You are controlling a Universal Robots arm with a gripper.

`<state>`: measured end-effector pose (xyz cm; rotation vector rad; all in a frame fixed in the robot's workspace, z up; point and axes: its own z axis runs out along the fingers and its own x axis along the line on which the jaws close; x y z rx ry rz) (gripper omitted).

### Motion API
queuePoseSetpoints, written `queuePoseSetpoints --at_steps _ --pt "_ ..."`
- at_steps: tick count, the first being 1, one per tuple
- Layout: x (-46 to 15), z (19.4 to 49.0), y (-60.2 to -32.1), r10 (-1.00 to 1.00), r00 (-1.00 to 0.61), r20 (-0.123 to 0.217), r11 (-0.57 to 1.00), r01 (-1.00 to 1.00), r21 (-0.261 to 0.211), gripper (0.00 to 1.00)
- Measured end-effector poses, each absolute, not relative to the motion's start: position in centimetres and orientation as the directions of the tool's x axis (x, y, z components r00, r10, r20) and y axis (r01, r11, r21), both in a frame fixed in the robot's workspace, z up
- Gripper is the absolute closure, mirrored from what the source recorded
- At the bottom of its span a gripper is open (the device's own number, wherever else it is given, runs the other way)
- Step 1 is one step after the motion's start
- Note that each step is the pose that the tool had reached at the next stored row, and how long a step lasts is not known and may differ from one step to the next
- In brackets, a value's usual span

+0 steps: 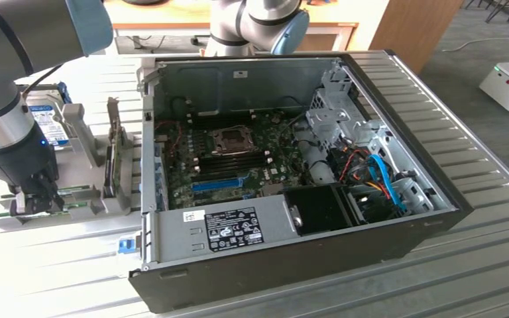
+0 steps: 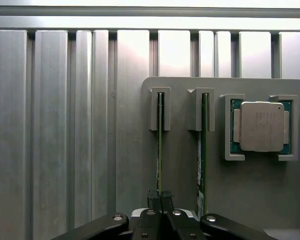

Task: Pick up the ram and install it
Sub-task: 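Pick up the ram and move it above insertion slot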

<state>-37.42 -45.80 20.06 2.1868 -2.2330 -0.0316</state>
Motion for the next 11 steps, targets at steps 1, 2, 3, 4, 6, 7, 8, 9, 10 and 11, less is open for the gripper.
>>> queuePoseSetpoints --at_steps 1,2,3,4,6,7,8,9,10,11 --pt "-37.42 20.06 -45.80 -1.000 -0.021 -0.003 0.021 -0.999 0.026 0.88" --pt "-37.42 20.08 -45.80 -1.000 -0.021 -0.003 0.021 -0.999 0.026 0.88" --pt "-37.42 20.14 -45.80 -1.000 -0.021 -0.003 0.021 -0.999 0.026 0.88" --pt "-37.43 20.20 -45.80 -1.000 -0.021 -0.003 0.021 -0.999 0.026 0.88" --pt "-37.43 20.35 -45.80 -1.000 -0.021 -0.003 0.021 -0.999 0.026 0.88" --pt "-37.43 20.45 -45.80 -1.000 -0.021 -0.003 0.021 -0.999 0.026 0.88" --pt "-37.43 20.56 -45.80 -1.000 -0.021 -0.003 0.021 -0.999 0.026 0.88" --pt "-37.42 20.67 -45.80 -1.000 -0.021 -0.003 0.021 -0.999 0.026 0.88" --pt "-37.42 20.78 -45.80 -1.000 -0.021 -0.003 0.021 -0.999 0.026 0.88" --pt "-37.42 20.88 -45.80 -1.000 -0.021 -0.003 0.021 -0.999 0.026 0.88"
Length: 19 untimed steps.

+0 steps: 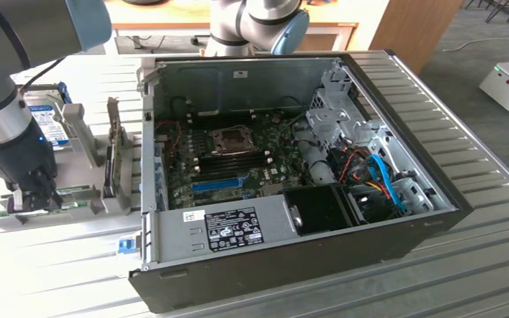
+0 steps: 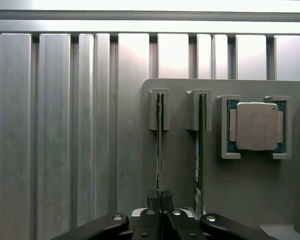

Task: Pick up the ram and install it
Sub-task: 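Pick up the ram and move it above insertion slot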

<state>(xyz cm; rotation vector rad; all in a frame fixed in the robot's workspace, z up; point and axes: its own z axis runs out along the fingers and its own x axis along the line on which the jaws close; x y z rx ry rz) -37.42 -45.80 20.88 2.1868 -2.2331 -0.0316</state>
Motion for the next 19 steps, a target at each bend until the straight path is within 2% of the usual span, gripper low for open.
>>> queuePoseSetpoints --at_steps 19 --pt "-37.4 23.1 -45.8 -1.000 -0.021 -0.003 0.021 -0.999 0.026 0.88"
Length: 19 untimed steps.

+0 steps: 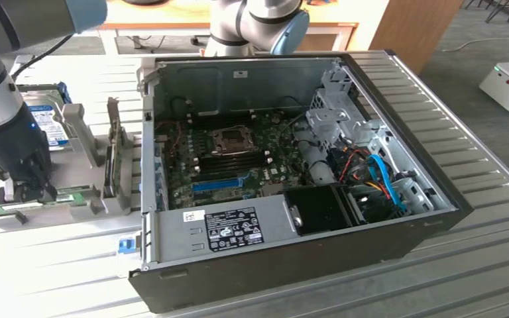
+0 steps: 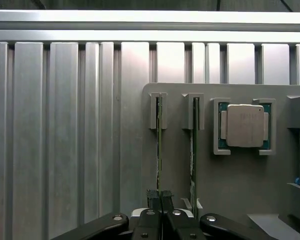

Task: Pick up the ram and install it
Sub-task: 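Pick up the ram and move it above insertion slot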

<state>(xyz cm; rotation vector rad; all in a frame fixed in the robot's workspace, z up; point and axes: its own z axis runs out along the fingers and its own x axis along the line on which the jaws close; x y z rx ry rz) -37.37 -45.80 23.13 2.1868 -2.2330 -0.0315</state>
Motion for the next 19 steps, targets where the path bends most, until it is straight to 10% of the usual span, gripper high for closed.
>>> queuePoseSetpoints --at_steps 19 --pt "-37.3 26.7 -45.8 -1.000 -0.021 -0.003 0.021 -0.999 0.026 0.88"
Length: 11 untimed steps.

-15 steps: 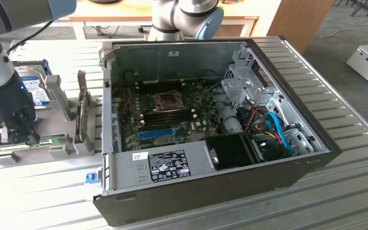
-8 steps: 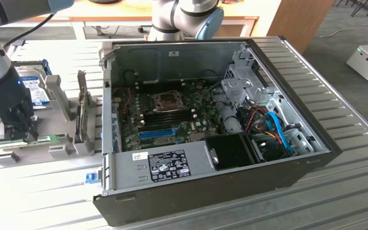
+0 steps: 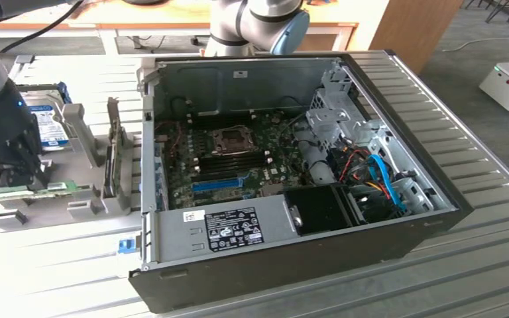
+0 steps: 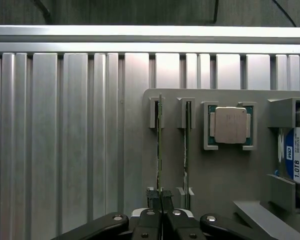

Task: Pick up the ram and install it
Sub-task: 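Pick up the ram and move it above insertion slot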

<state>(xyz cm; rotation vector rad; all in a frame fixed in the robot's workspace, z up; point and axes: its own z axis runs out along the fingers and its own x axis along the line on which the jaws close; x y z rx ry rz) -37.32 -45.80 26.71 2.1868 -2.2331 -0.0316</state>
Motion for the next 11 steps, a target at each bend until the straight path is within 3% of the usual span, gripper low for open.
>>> queuePoseSetpoints --at_steps 11 --pt "-37.3 29.0 -45.8 -1.000 -0.021 -0.003 0.021 -0.999 0.026 0.88"
